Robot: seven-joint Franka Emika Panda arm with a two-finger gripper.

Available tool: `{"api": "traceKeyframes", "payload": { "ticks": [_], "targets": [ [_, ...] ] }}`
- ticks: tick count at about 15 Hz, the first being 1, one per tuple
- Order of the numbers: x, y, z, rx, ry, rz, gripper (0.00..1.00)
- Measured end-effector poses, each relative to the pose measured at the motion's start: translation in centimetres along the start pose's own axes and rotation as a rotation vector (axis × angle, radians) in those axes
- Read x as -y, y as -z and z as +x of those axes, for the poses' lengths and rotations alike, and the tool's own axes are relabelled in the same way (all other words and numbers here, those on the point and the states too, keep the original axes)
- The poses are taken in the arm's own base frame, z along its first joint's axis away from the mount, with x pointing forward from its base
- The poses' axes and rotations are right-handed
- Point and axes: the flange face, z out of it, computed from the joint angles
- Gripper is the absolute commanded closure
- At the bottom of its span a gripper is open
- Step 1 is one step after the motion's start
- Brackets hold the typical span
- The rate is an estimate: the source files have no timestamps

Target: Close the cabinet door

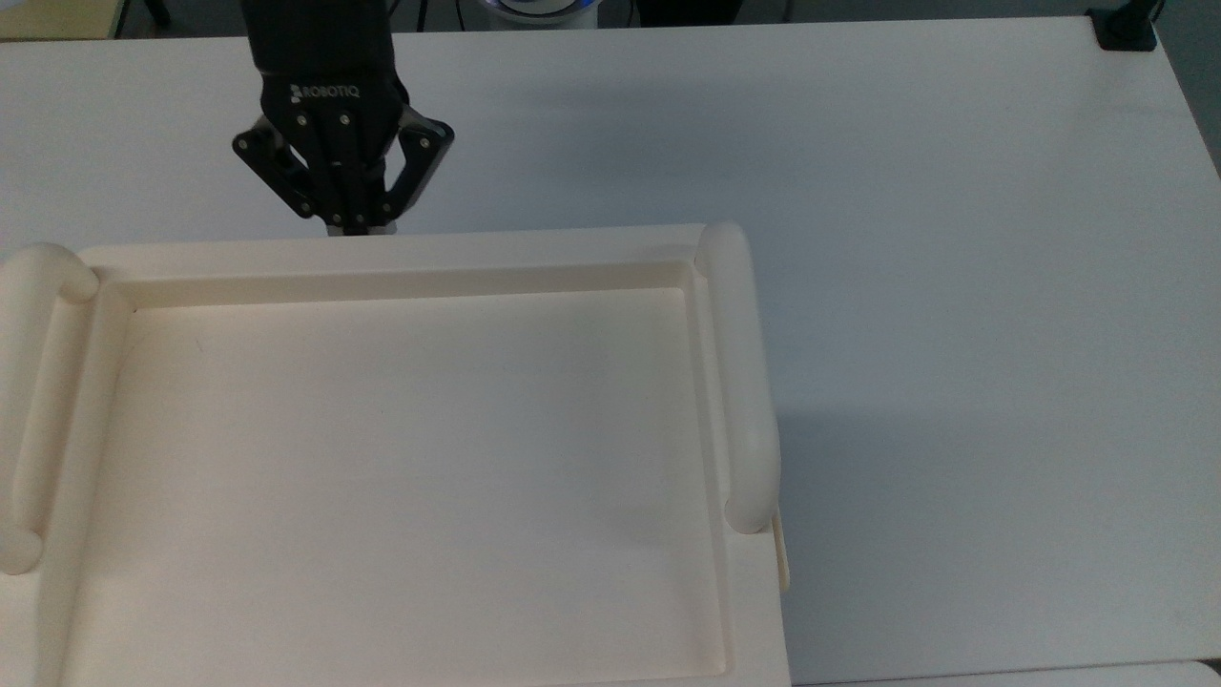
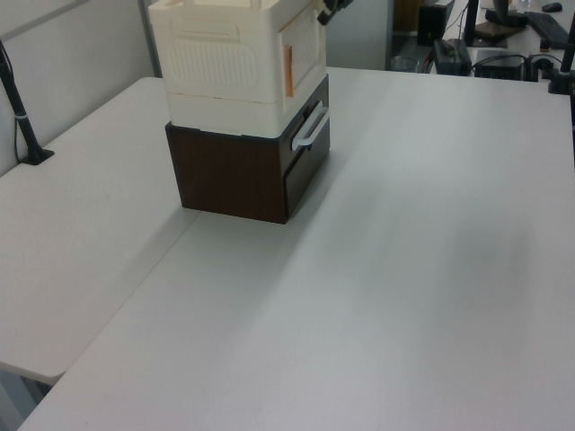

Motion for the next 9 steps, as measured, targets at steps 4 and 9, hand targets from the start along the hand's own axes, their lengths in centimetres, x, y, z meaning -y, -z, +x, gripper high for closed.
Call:
{"api": "traceKeyframes", "payload": {
  "ticks": [4, 9],
  "targets": [
    [0.62, -0.63, -0.05, -0.01, 0.007, 0.004, 1.0],
    [0.53, -0.3, 0.49, -0.068, 0.006, 0.002, 1.0]
  ]
}}
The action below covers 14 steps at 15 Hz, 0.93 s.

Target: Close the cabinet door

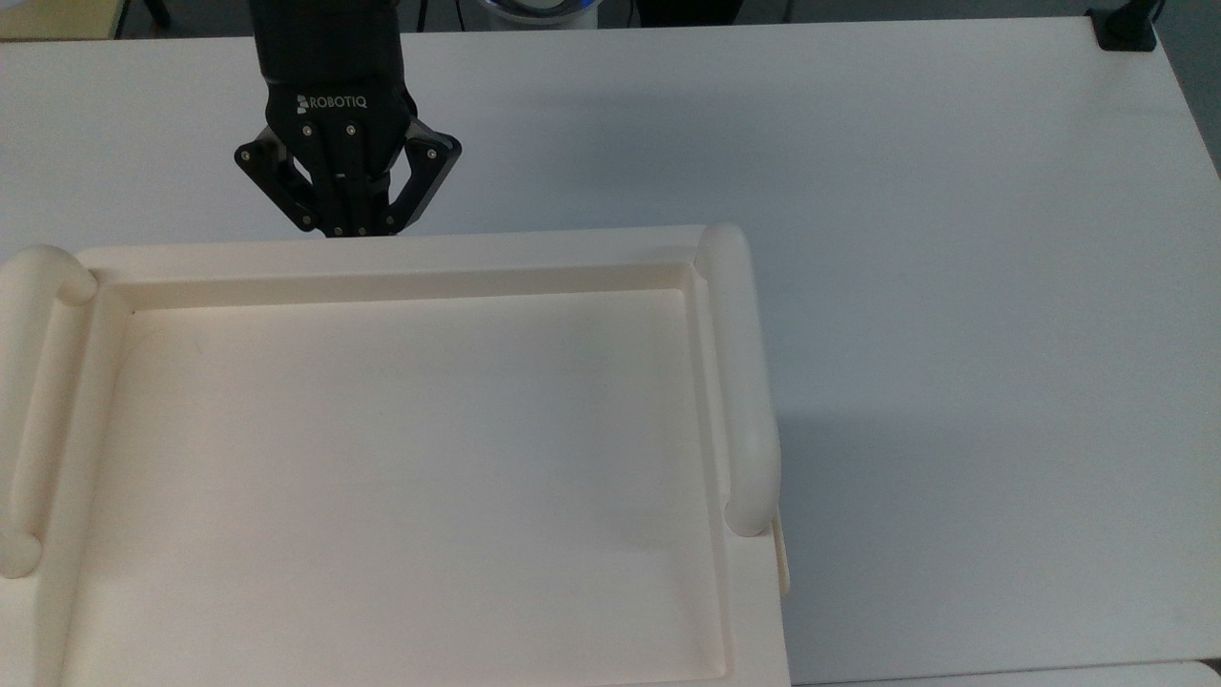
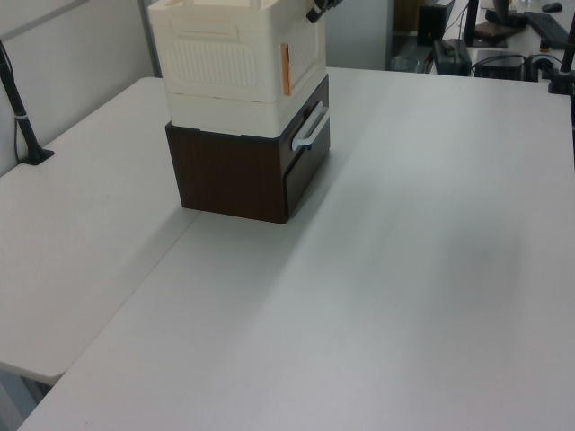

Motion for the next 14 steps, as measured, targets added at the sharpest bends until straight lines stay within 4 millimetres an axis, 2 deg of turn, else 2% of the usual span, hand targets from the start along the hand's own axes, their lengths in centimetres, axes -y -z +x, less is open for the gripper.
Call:
{"api": "traceKeyframes", "payload": {
  "ticks": [5, 9, 12, 14],
  "targets": [
    [-0.1, -0.5, -0.4, 0.013, 0.028, -0.002, 1.0],
    [-0.9, -2.3, -3.6, 0.268, 0.158, -0.033, 1.0],
    [-0.8, -1.1, -5.3, 0.435, 0.224, -0.085, 1.0],
    [0.3, 0.3, -6.6, 0.547, 0.261, -0.108, 1.0]
  ]
}}
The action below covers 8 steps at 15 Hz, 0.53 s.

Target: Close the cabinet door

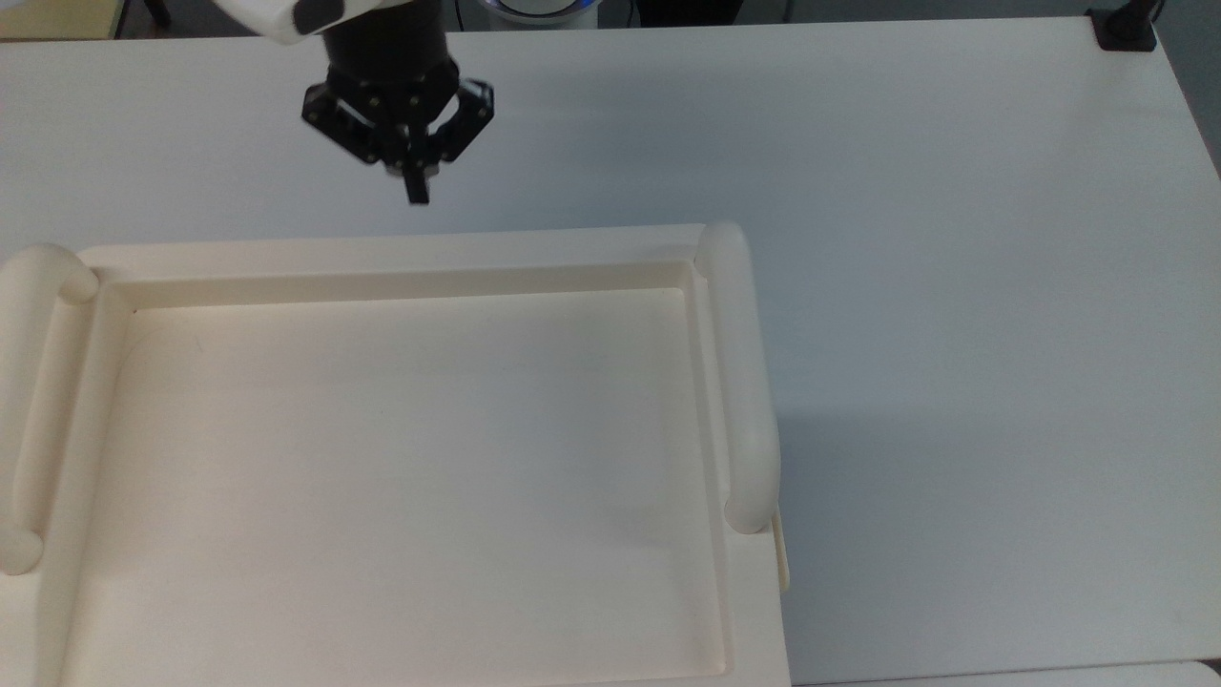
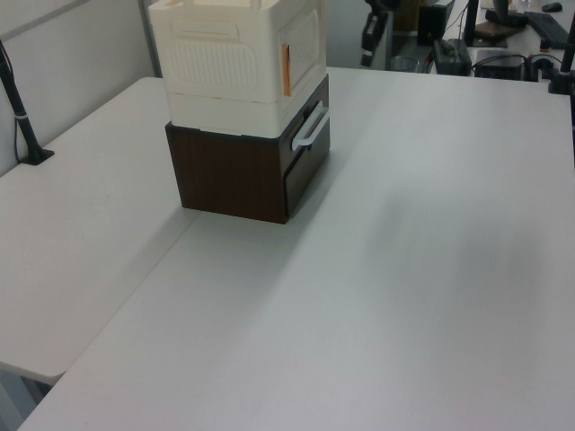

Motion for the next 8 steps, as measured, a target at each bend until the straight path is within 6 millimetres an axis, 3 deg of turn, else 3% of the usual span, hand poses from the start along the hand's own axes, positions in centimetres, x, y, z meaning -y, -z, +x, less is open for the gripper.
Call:
{"api": "traceKeyframes", "payload": {
  "ticks": [3, 5, 7, 8],
  "targets": [
    [2.0, 1.9, -2.1, 0.107, 0.034, 0.008, 0.97],
    [2.5, 3.0, -3.5, 0.162, 0.038, 0.02, 0.87],
    [2.6, 3.8, -4.3, 0.191, 0.03, 0.026, 0.57],
    [2.6, 4.2, -4.7, 0.199, 0.023, 0.027, 0.31]
  ]
}}
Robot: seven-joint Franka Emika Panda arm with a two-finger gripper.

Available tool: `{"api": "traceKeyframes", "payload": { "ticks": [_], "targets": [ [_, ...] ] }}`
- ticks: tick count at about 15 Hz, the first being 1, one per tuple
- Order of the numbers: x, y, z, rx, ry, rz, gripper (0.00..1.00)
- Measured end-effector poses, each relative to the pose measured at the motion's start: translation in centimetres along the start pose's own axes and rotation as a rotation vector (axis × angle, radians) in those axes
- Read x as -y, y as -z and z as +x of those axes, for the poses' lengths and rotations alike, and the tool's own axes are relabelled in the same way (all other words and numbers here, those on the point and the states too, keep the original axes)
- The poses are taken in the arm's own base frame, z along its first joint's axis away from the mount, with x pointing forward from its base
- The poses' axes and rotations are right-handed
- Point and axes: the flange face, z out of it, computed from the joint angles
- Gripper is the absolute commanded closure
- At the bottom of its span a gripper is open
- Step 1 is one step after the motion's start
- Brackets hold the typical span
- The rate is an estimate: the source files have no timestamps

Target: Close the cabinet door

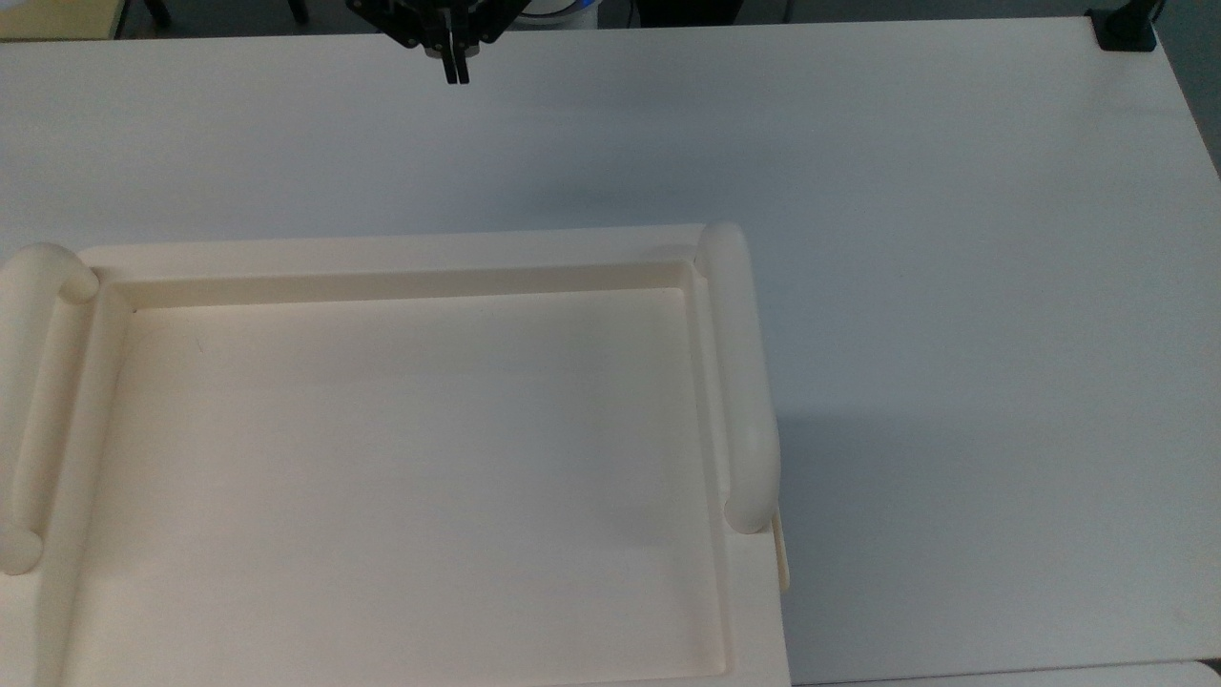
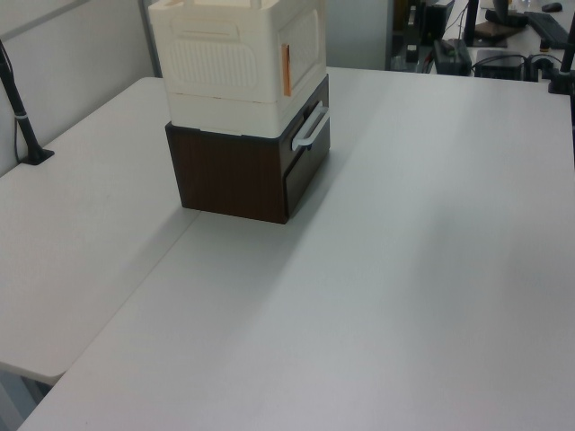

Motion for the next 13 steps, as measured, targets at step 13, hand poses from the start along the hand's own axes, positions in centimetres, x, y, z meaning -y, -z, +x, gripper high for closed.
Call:
{"api": "traceKeyframes", "payload": {
  "ticks": [13],
  "targets": [
    [-2.4, 0.1, -1.9, 0.013, -0.088, -0.012, 0.0]
  ]
}}
